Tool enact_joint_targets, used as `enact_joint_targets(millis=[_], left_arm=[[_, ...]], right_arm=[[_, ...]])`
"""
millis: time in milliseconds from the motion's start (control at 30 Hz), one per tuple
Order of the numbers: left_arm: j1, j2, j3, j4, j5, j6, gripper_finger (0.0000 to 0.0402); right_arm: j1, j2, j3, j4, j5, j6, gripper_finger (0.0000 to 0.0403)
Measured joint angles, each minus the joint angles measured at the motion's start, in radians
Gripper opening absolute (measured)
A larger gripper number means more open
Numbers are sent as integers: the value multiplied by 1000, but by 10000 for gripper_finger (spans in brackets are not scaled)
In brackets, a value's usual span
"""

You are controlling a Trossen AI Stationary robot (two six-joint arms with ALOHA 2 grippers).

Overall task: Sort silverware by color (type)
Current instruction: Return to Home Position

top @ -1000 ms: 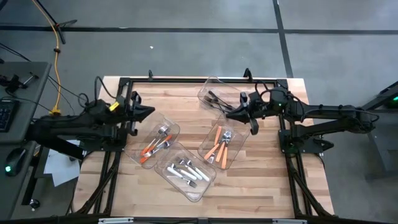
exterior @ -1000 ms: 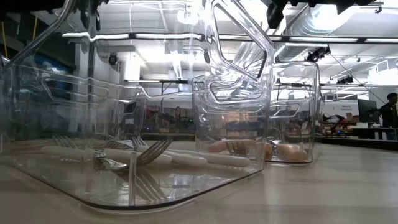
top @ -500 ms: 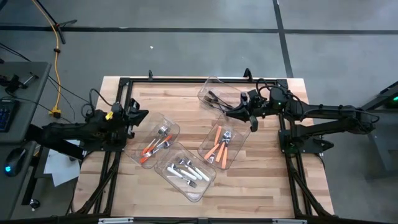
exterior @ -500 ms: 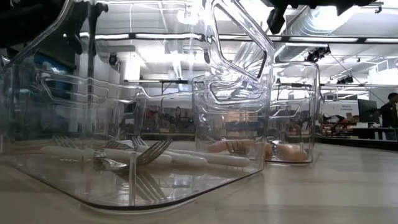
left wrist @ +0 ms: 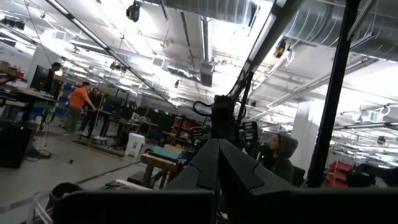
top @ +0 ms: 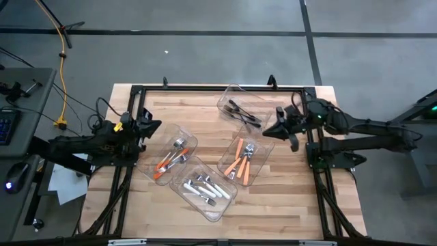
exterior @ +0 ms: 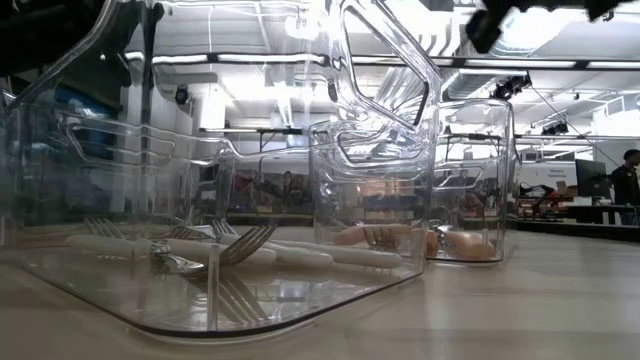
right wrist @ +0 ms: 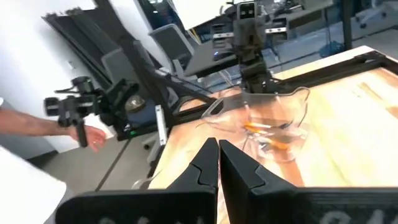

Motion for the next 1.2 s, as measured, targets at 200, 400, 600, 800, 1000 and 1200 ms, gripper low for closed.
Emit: enact_joint_targets(millis=[200,400,600,800,1000,1200], left_arm=[[0,0,0,-18,-1,0,1],[0,0,0,-20,-1,0,1],[0,0,0,-20,-1,0,1],[0,0,0,-33,-1,1,1],[0,0,0,-92,-1,1,1],[0,-2,0,-194,-1,1,1]], right_arm=[[82,-216,-247,149,95,58,0],[150,-374,-461,333,167,34,0],[151,-478,-556,373,154,-8,0],[151,-571,-629,370,122,1,0],[151,-653,-689,336,126,-8,0],[151,-697,-689,254,123,-86,0]])
